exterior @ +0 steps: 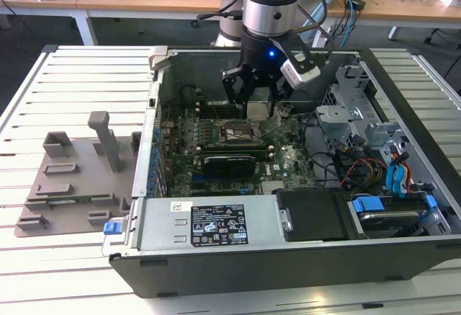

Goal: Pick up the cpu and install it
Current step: 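Pick up the cpu and move it towards the insertion slot, then place the cpu into insertion slot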

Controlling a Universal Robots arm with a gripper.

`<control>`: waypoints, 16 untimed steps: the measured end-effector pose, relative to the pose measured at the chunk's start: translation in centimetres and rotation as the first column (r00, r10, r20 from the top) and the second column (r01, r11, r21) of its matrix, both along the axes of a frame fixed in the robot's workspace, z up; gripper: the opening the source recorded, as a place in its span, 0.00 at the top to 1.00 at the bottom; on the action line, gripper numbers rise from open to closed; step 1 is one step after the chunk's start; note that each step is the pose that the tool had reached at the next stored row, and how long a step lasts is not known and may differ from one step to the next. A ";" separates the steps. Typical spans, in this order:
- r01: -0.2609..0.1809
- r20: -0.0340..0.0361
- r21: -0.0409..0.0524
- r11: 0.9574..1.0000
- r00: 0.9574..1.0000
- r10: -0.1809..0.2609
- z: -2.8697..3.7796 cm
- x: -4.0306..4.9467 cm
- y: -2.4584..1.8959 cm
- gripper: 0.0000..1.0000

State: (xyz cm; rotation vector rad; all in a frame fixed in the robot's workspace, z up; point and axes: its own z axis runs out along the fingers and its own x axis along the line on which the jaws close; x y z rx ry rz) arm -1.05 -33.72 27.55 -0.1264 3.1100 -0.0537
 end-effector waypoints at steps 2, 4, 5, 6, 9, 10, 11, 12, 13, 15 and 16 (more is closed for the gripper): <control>0.000 0.000 0.000 1.000 1.000 0.000 0.00 0.00 0.00 0.45; 0.000 0.000 0.000 1.000 1.000 0.000 0.00 0.00 0.01 0.45; 0.000 0.000 0.000 1.000 1.000 0.000 0.00 0.00 0.01 0.45; 0.006 0.000 0.000 1.000 1.000 -0.006 0.00 0.00 0.01 0.45; 0.039 0.000 0.000 0.999 0.999 -0.039 0.00 -0.01 0.01 0.45; 0.059 0.000 0.000 0.998 0.998 -0.059 0.00 0.00 0.01 0.45; 0.087 0.000 0.000 0.996 0.996 -0.087 0.00 0.00 0.01 0.45; 0.112 0.000 0.000 0.994 0.994 -0.112 0.00 0.00 0.01 0.45; 0.139 0.000 -0.001 0.990 0.990 -0.139 -0.01 0.00 0.01 0.45; 0.199 0.000 -0.003 0.980 0.980 -0.199 -0.01 0.00 0.01 0.45; 0.228 0.001 -0.004 0.974 0.974 -0.228 -0.02 0.00 0.01 0.45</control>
